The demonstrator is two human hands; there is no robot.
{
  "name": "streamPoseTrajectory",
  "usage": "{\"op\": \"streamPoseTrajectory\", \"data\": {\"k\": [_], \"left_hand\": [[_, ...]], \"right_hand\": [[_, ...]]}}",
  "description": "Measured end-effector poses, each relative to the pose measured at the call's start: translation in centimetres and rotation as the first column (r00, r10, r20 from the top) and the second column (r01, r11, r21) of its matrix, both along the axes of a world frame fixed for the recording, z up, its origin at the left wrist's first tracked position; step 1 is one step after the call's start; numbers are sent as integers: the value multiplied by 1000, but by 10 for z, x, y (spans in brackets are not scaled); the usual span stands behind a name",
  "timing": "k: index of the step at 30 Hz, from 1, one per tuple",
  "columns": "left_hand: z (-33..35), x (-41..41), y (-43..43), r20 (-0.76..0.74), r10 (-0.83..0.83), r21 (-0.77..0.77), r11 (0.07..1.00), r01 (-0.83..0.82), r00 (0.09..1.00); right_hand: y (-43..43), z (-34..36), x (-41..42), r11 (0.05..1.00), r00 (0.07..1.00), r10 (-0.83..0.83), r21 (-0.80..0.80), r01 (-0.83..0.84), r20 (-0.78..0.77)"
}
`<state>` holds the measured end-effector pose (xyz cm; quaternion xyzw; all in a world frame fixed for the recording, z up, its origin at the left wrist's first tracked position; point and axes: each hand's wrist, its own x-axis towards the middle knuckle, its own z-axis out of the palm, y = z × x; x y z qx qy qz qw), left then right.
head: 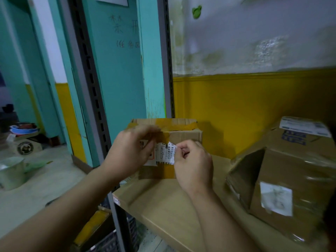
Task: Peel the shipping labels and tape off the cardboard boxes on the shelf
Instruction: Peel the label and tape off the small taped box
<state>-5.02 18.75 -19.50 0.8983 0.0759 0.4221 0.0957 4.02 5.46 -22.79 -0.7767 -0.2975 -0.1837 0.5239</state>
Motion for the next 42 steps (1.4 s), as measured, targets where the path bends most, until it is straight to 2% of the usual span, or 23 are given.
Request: {"op": "streamPoseTrajectory", "data": {"k": [3, 9, 14, 18, 23, 29, 36, 42], "left_hand": [[-23, -11, -6, 123, 43, -24, 999, -40, 992], [-34, -13, -15, 102, 122, -28, 992, -120, 987], [-4, -9, -19, 121, 136, 182, 971, -157, 983], [17, -2, -21, 73, 113, 396, 909, -133, 991], [31, 1, -20, -10, 64, 410, 911, -55, 998], [41, 7, -21, -17, 65, 495, 868, -48, 998], [42, 12, -20, -83, 52, 604, 797, 9, 995], [39, 18, -20, -101, 82, 626, 780, -1, 991]], "right_hand": [[-2, 2, -1, 1000, 1000, -16, -12, 16, -8], [-1, 5, -5, 997, 997, -54, 60, 50, 59], [4, 7, -8, 977, 956, -174, 162, 138, 236], [9, 6, -8, 967, 911, -204, 216, 132, 358], [3, 11, -7, 950, 883, -274, 248, 188, 381], [-4, 15, -8, 943, 860, -303, 258, 209, 410], [1, 15, -8, 949, 890, -275, 248, 192, 364], [2, 14, -9, 955, 889, -275, 211, 208, 367]]}}
